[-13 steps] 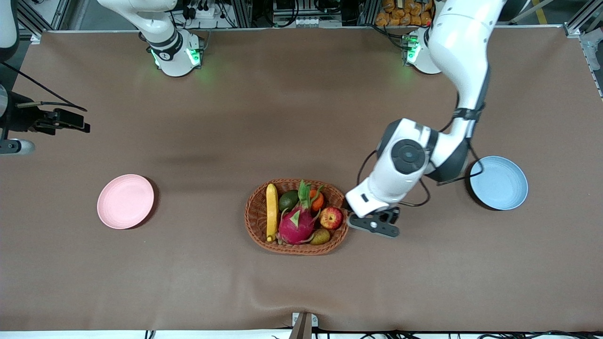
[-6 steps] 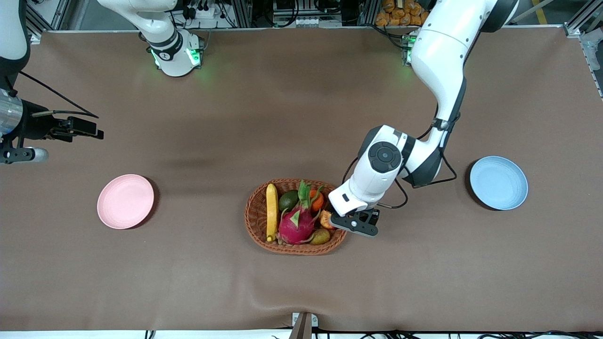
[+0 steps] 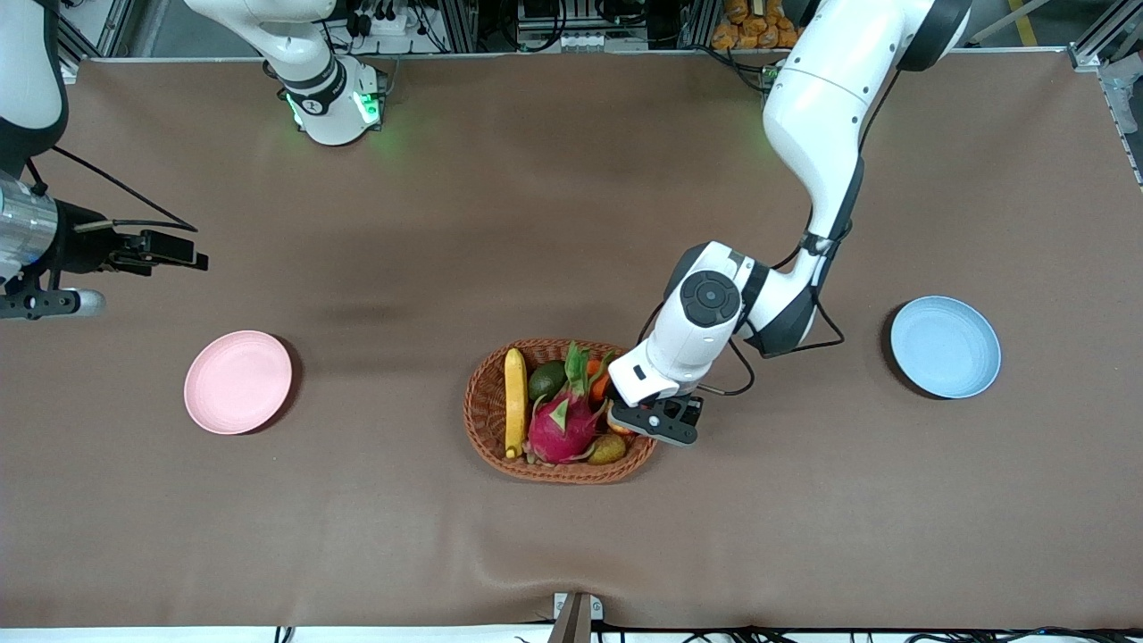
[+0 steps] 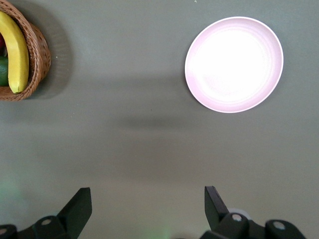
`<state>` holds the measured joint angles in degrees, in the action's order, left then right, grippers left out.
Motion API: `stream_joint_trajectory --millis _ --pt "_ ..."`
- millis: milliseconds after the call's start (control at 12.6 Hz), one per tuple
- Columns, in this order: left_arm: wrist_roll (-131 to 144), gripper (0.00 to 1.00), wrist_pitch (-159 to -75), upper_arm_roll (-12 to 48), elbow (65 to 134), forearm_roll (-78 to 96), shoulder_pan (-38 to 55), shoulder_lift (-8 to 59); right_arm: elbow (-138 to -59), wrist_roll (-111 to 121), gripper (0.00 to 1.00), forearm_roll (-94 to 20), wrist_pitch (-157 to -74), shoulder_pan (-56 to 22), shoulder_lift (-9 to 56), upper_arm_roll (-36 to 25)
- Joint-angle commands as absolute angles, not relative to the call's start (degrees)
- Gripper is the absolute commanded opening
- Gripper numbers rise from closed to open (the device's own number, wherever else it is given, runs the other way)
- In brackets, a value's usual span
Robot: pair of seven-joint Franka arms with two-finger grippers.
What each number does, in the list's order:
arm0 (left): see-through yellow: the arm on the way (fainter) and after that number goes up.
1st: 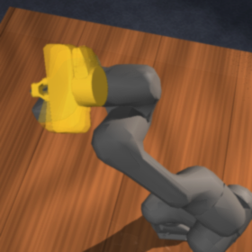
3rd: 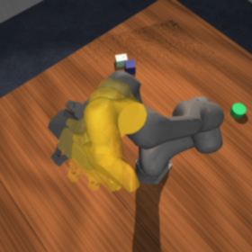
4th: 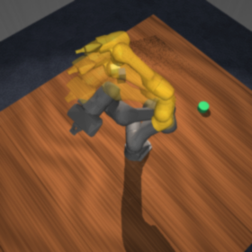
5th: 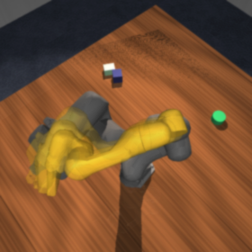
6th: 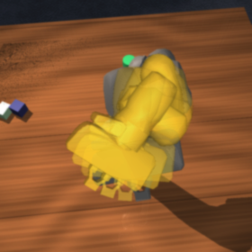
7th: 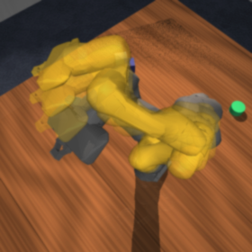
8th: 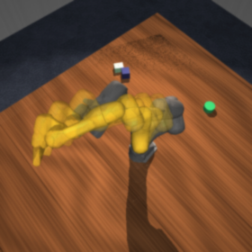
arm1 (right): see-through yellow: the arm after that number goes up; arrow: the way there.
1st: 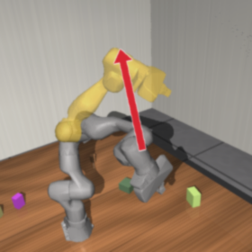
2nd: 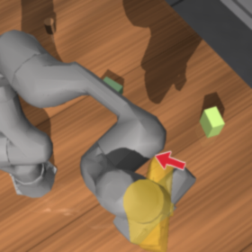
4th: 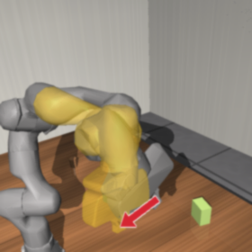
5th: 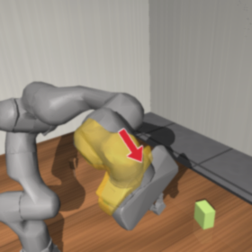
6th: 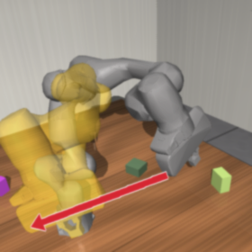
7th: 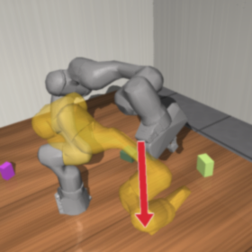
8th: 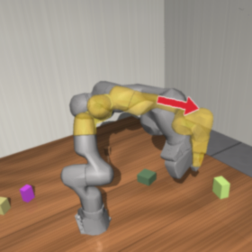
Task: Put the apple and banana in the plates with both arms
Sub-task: 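Lower the left gripper onto the red apple and close it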
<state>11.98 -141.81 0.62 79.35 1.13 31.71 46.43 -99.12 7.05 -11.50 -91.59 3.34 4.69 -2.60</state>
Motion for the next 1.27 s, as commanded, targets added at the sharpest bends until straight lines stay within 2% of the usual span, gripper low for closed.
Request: stream_joint_trajectory --millis 0,238,635,1190 --pt "12.22 1.0 -143.96 0.88 77.78 1.32 32.08 48.34 -100.98 7.38 1.0 -13.01 -93.6 3.43 4.66 -2.02" --pt "12.22 0.99 -144.05 1.05 77.78 1.32 32.78 48.34 -101.86 7.03 1.0 -14.67 -93.69 3.43 4.66 -2.11" --pt "11.87 0.9 -144.05 1.05 78.05 1.23 33.05 48.78 -102.22 6.86 1.0 -14.94 -93.69 3.34 4.66 -2.02" --pt "12.31 0.9 -144.23 1.05 77.96 1.14 33.14 49.75 -102.22 6.86 1.0 -14.94 -93.69 3.34 4.66 -2.02"
